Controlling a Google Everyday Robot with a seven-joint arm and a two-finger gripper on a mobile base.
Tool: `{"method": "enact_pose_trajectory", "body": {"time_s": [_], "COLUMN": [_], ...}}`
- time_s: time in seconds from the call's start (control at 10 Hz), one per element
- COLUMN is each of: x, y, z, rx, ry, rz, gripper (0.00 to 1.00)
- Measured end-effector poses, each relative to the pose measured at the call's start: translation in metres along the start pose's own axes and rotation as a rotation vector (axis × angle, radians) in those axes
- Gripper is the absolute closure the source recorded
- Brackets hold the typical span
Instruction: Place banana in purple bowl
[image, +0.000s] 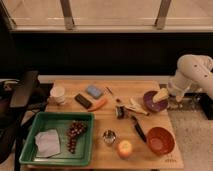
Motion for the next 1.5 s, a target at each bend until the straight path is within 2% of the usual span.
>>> {"method": "enact_pose_trajectory", "body": {"time_s": [0.3,0.5,0.8,0.9,1.0,1.1,1.3,1.5], "x": [0.001,0.002,-0.001,-0.002,-0.005,-0.009,-0.013,-0.012], "y": [0.000,0.002,0.037,0.051,0.067,0.080,0.101,0.101], "z": [0.001,-0.001,0.003,0.004,0.008,0.010,0.019,0.019], "rx": [0.001,0.028,0.126,0.144,0.142,0.136,0.108,0.105], "ry": [0.002,-0.008,-0.034,-0.043,-0.048,-0.051,-0.034,-0.034], "rz": [-0.003,-0.042,-0.372,-0.506,-0.609,-0.685,-0.790,-0.790], "gripper": [0.20,0.20,0.20,0.20,0.20,0.20,0.20,0.20]}}
